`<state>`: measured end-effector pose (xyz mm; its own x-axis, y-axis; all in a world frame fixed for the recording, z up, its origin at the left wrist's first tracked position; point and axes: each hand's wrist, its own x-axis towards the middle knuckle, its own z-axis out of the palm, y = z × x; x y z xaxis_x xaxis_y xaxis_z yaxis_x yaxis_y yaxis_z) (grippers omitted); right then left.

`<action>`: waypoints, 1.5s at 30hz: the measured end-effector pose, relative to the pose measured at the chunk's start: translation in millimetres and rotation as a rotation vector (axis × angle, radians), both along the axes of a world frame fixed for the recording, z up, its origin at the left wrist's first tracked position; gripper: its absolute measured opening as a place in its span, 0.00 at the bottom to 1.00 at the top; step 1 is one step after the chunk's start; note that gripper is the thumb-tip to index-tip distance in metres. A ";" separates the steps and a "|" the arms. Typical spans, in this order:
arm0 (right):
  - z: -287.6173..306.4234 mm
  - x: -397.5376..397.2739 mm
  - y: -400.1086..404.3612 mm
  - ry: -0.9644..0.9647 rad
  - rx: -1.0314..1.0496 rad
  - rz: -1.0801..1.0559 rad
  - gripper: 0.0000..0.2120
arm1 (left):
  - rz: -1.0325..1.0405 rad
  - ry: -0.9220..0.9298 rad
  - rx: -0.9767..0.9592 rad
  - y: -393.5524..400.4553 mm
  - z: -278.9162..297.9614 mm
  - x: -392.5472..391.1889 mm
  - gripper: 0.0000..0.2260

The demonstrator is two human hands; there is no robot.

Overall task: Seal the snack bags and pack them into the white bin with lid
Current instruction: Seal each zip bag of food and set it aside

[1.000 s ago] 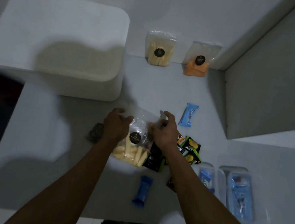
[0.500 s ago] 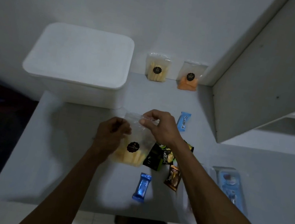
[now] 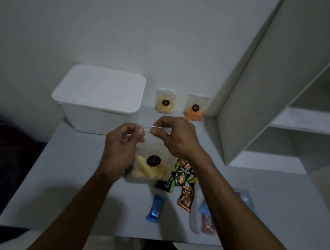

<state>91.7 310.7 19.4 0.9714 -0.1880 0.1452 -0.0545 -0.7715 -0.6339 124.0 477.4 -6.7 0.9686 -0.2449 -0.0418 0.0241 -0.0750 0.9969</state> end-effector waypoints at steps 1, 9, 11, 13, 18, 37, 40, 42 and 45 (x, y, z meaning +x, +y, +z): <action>2.6 -2.4 0.3 -0.007 -0.012 -0.004 0.07 | 0.017 -0.006 0.007 -0.9 5.6 -4.4 0.04; 18.7 -15.6 2.2 -0.036 -0.039 0.007 0.06 | 0.050 -0.040 -0.007 -5.3 23.8 -17.2 0.04; 25.9 -18.6 -4.5 -0.004 -0.046 0.007 0.05 | 0.042 -0.046 -0.031 -7.6 25.0 -14.7 0.03; 32.3 -22.9 -11.7 0.000 -0.071 -0.024 0.06 | 0.010 -0.055 -0.052 -11.8 27.5 -13.8 0.03; 34.2 -31.5 -22.5 -0.052 -0.063 -0.050 0.06 | -0.091 -0.106 -0.040 -29.9 29.7 -18.5 0.04; 53.3 -36.1 -17.9 0.026 0.185 0.022 0.05 | 0.049 0.002 -0.133 -3.4 41.6 -12.9 0.04; 49.6 -37.2 -13.2 0.030 0.340 -0.042 0.06 | 0.031 0.002 -0.130 -0.7 42.2 -10.7 0.04; 47.6 -38.2 -9.8 0.030 0.461 -0.066 0.07 | 0.025 -0.007 -0.140 -0.6 44.4 -9.8 0.04; 47.2 -40.1 -9.7 0.011 0.648 -0.076 0.05 | 0.030 -0.004 -0.187 -0.1 46.5 -5.8 0.04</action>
<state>51.6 301.0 66.6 0.9527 -0.3025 -0.0305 -0.1030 -0.2269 -0.9684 118.2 477.3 39.7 0.9757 -0.2189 0.0057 0.0193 0.1120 0.9935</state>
